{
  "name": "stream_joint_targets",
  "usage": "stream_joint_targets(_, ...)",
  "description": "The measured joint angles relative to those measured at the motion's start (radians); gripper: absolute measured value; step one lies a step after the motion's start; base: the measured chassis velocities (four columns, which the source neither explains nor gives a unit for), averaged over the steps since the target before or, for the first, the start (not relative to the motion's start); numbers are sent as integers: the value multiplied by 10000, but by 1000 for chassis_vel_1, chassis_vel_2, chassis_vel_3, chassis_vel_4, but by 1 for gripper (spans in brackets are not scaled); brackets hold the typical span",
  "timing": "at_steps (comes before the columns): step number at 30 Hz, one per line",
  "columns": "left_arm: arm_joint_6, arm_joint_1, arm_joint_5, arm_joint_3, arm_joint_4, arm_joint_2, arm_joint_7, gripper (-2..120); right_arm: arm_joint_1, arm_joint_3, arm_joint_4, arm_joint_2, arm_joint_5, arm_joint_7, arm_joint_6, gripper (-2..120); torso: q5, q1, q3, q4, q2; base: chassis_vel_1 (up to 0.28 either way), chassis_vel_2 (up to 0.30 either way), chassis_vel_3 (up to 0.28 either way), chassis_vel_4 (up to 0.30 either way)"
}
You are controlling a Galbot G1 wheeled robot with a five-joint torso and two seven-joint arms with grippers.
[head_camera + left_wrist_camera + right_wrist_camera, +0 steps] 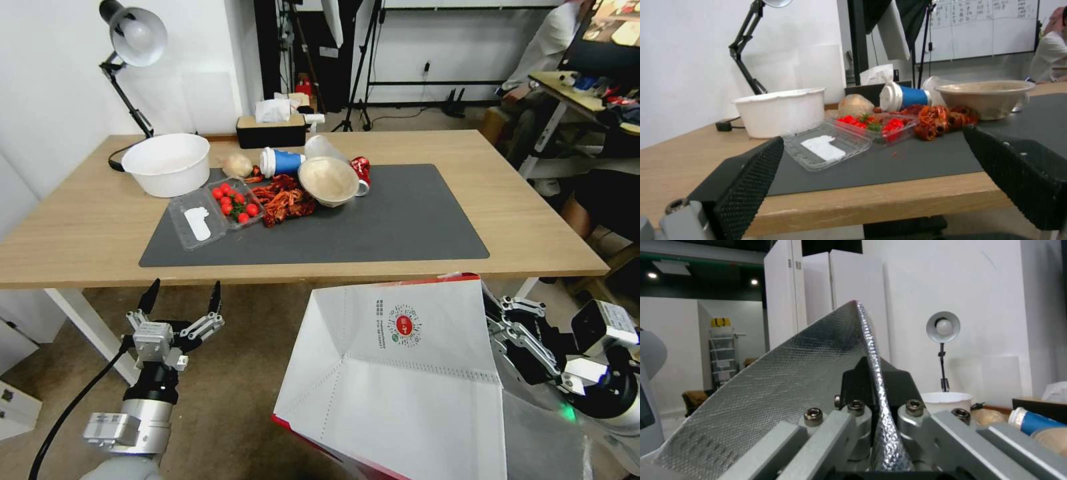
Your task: Pick up the food delivery bag from the floor and place it on the table.
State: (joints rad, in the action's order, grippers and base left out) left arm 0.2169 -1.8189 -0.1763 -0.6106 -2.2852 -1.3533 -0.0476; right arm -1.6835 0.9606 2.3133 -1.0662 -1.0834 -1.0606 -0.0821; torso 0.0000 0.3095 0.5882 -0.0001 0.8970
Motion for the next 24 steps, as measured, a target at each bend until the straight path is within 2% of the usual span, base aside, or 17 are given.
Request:
stream_joint_targets(7,70,-129,116,-50,-22,-2,11,100,159,-30,88,124,-163,211,17,0,0,-11,-15,2,-27,0,0,0,0)
stream_joint_targets(15,58,-135,188,-9,-23,-49,-76,100,443,-115,132,420,-1006,852,337,0,0,-23,-32,0,-55,0,0,0,0)
stream_joint_targets(24,-24,-84,219,22,113,-95,-116,100,975,-221,382,726,-2080,2115,791,0,0,-33,-45,0,-76,0,0,0,0)
